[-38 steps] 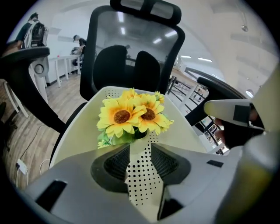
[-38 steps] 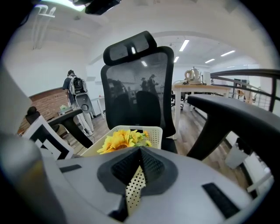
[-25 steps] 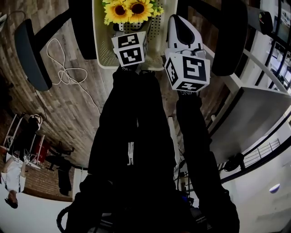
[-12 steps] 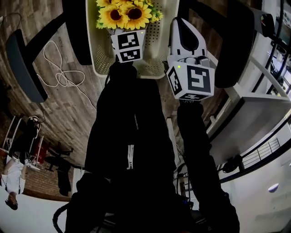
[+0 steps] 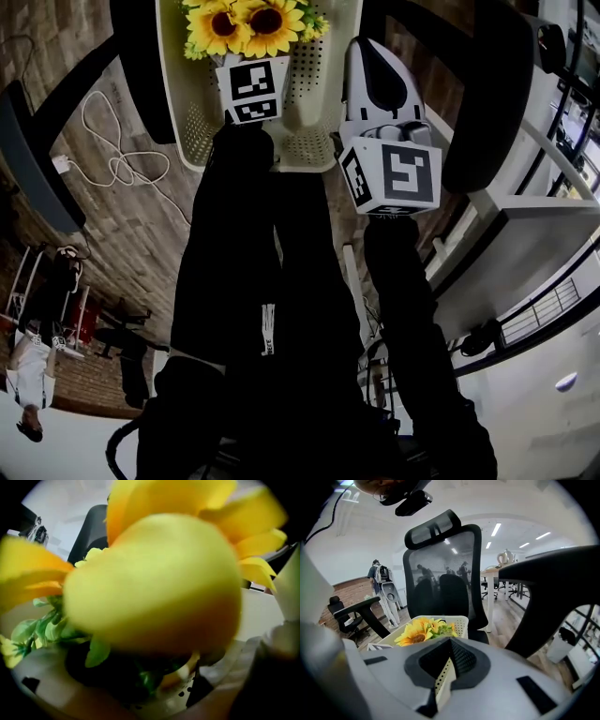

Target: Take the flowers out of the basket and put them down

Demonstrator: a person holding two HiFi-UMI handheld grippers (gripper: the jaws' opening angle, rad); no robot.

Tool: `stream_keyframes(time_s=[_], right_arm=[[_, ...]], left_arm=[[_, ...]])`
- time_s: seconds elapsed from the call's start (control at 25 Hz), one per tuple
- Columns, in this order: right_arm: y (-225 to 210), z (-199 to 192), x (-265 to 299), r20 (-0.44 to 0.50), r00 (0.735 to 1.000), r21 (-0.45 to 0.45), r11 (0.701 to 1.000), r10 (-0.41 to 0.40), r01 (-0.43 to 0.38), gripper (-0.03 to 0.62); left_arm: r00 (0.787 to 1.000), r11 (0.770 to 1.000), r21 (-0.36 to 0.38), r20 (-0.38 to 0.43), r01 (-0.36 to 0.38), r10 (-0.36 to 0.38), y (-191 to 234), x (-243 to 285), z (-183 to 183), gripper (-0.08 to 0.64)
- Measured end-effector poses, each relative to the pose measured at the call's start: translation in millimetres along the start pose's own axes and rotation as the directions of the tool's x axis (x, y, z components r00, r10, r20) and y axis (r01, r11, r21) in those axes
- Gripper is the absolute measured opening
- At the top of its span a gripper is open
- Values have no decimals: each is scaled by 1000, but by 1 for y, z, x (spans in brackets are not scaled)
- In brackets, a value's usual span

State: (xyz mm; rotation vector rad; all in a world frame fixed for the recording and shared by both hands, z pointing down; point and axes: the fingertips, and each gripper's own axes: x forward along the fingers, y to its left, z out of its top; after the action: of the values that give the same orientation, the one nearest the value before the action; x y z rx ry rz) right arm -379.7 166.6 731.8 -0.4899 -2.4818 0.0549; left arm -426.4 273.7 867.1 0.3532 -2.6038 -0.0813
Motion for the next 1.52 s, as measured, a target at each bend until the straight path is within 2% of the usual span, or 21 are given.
stream_keyframes(time_s=[0.2,0.44,0.76,1.0,1.28,1.52], right_arm=[[7,-2,1,10,1000,-12,1000,9,-9,12],[6,-4,0,15,1000,-27,1000,9,-8,12],[3,-4,3,37,999,-53,998,-13,15,12],[8,-3,-3,46,999,-68,998,-12,15,12],[1,7,-16,54,998,-65,997,-24,28,12],[14,43,-43,95,995,-62,998,-27,33,12]], left_arm=[[1000,1000,19,23,13,-13,0,2,1,517],[999,996,76,28,41,-43,-6,15,2,526],[998,997,75,46,32,-36,-6,16,8,526],[996,999,43,82,14,-17,3,4,21,526],[989,998,57,149,-6,-3,-1,-18,65,525],[973,998,61,231,-20,6,-5,-53,127,525]])
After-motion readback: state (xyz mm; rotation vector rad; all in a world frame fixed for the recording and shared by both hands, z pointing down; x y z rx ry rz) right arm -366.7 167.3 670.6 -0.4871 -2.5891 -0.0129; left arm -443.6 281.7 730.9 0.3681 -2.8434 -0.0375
